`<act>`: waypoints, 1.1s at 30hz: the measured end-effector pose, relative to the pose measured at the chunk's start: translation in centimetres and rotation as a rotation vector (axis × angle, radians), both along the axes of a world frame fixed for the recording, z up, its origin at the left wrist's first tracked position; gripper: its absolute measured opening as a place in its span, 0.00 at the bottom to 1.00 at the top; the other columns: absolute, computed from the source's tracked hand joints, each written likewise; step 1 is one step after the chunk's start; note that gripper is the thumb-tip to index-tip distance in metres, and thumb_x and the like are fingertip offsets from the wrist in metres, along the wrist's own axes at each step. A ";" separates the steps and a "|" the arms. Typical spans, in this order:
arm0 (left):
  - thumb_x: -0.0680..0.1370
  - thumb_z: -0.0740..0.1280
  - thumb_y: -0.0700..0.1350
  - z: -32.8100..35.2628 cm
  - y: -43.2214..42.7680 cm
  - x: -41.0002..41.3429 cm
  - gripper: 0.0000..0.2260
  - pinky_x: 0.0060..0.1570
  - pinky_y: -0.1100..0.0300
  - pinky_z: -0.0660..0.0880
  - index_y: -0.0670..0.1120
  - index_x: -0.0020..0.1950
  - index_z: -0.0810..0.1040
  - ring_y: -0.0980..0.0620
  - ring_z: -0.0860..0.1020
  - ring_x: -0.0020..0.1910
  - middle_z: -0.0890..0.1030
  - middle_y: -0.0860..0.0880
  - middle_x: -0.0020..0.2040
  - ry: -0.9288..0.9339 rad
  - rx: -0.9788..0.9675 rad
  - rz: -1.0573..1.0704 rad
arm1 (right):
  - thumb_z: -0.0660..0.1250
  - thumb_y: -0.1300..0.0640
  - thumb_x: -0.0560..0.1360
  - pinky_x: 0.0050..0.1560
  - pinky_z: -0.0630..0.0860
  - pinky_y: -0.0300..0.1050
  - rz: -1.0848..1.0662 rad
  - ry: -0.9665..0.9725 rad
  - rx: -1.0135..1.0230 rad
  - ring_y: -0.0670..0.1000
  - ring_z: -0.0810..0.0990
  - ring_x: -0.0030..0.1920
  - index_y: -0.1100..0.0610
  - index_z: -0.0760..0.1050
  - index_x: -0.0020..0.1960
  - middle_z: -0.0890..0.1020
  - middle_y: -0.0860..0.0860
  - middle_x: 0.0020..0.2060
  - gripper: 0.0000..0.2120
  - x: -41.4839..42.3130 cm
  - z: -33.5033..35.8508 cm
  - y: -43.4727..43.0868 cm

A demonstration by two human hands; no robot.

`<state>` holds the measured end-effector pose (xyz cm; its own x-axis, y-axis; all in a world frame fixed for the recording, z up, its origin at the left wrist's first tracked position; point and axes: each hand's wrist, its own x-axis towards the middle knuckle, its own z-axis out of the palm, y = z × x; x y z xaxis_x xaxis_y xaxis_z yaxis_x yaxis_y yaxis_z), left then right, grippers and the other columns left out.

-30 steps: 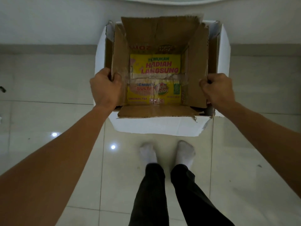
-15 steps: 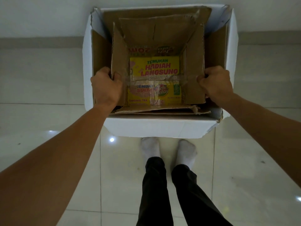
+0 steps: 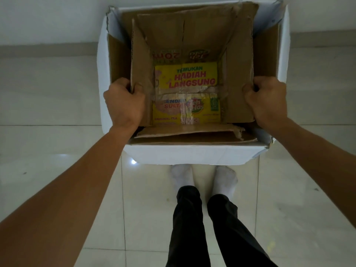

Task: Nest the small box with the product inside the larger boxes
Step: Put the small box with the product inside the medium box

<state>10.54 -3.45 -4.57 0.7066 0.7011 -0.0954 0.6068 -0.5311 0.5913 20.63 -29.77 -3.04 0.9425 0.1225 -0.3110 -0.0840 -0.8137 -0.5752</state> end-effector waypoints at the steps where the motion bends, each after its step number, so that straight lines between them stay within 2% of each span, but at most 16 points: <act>1: 0.74 0.64 0.42 0.0 -0.1 -0.3 0.14 0.21 0.72 0.60 0.42 0.29 0.68 0.58 0.65 0.22 0.66 0.53 0.24 0.000 0.003 -0.004 | 0.61 0.59 0.77 0.33 0.66 0.37 -0.015 0.010 -0.010 0.55 0.74 0.34 0.64 0.75 0.37 0.77 0.59 0.33 0.12 -0.2 -0.2 -0.1; 4: 0.75 0.63 0.41 -0.4 -0.5 -1.0 0.14 0.21 0.73 0.59 0.46 0.30 0.65 0.58 0.64 0.23 0.66 0.54 0.25 -0.010 -0.008 -0.018 | 0.61 0.60 0.77 0.36 0.72 0.41 -0.025 0.068 -0.037 0.59 0.78 0.38 0.68 0.76 0.41 0.80 0.63 0.38 0.12 -0.9 -1.2 -0.1; 6: 0.76 0.63 0.41 -1.1 -0.8 -1.4 0.11 0.22 0.74 0.60 0.44 0.33 0.68 0.59 0.66 0.24 0.68 0.54 0.27 0.000 -0.012 -0.036 | 0.62 0.58 0.78 0.42 0.78 0.47 -0.029 0.124 -0.037 0.60 0.81 0.42 0.66 0.78 0.45 0.82 0.63 0.42 0.12 -1.1 -2.1 0.2; 11: 0.79 0.63 0.43 -3.0 -1.6 -1.6 0.07 0.30 0.73 0.63 0.39 0.46 0.76 0.53 0.72 0.31 0.78 0.46 0.38 0.075 -0.005 -0.072 | 0.62 0.58 0.78 0.50 0.79 0.53 -0.045 0.250 -0.047 0.61 0.81 0.47 0.65 0.78 0.50 0.82 0.63 0.47 0.11 -1.1 -4.0 0.5; 14: 0.80 0.62 0.43 -3.4 -1.5 -1.4 0.08 0.39 0.62 0.71 0.39 0.53 0.74 0.46 0.79 0.42 0.81 0.41 0.48 0.108 -0.019 -0.112 | 0.63 0.57 0.77 0.55 0.77 0.52 -0.042 0.324 -0.087 0.61 0.80 0.54 0.64 0.75 0.58 0.81 0.63 0.55 0.13 -0.6 -4.8 0.8; 17: 0.77 0.64 0.41 -3.2 -1.7 -1.3 0.18 0.54 0.52 0.73 0.41 0.66 0.66 0.41 0.74 0.57 0.72 0.38 0.62 0.132 0.050 -0.159 | 0.66 0.57 0.75 0.55 0.75 0.52 0.011 0.313 -0.169 0.64 0.77 0.59 0.62 0.65 0.66 0.76 0.64 0.61 0.22 -0.7 -5.0 1.0; 19: 0.74 0.65 0.42 -3.0 -1.8 -1.5 0.25 0.59 0.46 0.68 0.41 0.69 0.63 0.38 0.69 0.63 0.67 0.37 0.66 0.225 0.305 -0.259 | 0.67 0.59 0.74 0.52 0.75 0.53 0.097 0.215 -0.231 0.65 0.76 0.57 0.60 0.59 0.70 0.72 0.64 0.63 0.28 -1.4 -4.5 1.0; 21: 0.73 0.66 0.45 -2.9 -1.9 -1.6 0.26 0.61 0.42 0.62 0.42 0.69 0.63 0.37 0.65 0.66 0.66 0.37 0.68 0.334 0.498 -0.436 | 0.70 0.59 0.72 0.51 0.74 0.57 0.283 -0.008 -0.371 0.65 0.74 0.57 0.59 0.59 0.69 0.69 0.64 0.63 0.31 -2.0 -3.9 0.9; 24: 0.74 0.65 0.54 -3.4 -1.8 -1.4 0.27 0.69 0.35 0.49 0.42 0.68 0.66 0.37 0.58 0.71 0.63 0.37 0.72 0.516 0.524 -0.639 | 0.71 0.58 0.69 0.54 0.71 0.61 0.582 -0.259 -0.540 0.67 0.71 0.58 0.61 0.61 0.69 0.70 0.66 0.61 0.33 -2.3 -3.7 0.5; 27: 0.68 0.61 0.71 -4.2 -1.6 -1.6 0.43 0.68 0.35 0.35 0.43 0.72 0.61 0.38 0.50 0.75 0.56 0.35 0.75 0.741 0.542 -0.656 | 0.65 0.58 0.72 0.67 0.61 0.65 0.806 -0.244 -0.689 0.67 0.66 0.66 0.60 0.60 0.71 0.68 0.66 0.66 0.29 -1.5 -4.3 0.0; 29: 0.61 0.53 0.81 -4.6 -1.6 -1.8 0.55 0.64 0.36 0.29 0.44 0.75 0.54 0.39 0.42 0.75 0.48 0.35 0.76 0.832 0.547 -0.644 | 0.62 0.55 0.74 0.73 0.48 0.67 0.941 -0.160 -0.850 0.64 0.59 0.72 0.59 0.60 0.72 0.65 0.64 0.70 0.27 -0.9 -5.0 -0.8; 31: 0.54 0.45 0.84 -4.5 -1.5 -1.9 0.62 0.62 0.36 0.27 0.44 0.76 0.50 0.39 0.37 0.74 0.42 0.36 0.76 0.893 0.523 -0.631 | 0.58 0.50 0.76 0.73 0.41 0.66 1.026 -0.102 -1.019 0.62 0.52 0.76 0.57 0.59 0.73 0.59 0.61 0.75 0.28 -0.4 -5.4 -1.5; 33: 0.50 0.42 0.85 -4.5 -1.4 -1.8 0.65 0.62 0.36 0.26 0.44 0.77 0.47 0.40 0.34 0.74 0.38 0.36 0.76 0.938 0.490 -0.620 | 0.57 0.48 0.77 0.72 0.39 0.66 1.055 -0.089 -1.068 0.61 0.49 0.76 0.56 0.58 0.74 0.55 0.60 0.76 0.28 -0.2 -5.6 -1.7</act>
<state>8.71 -4.80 -9.07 0.7329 0.3754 -0.5674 0.2552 -0.9248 -0.2822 20.42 -31.50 -8.66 0.5886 0.4971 -0.6375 0.7938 -0.5047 0.3394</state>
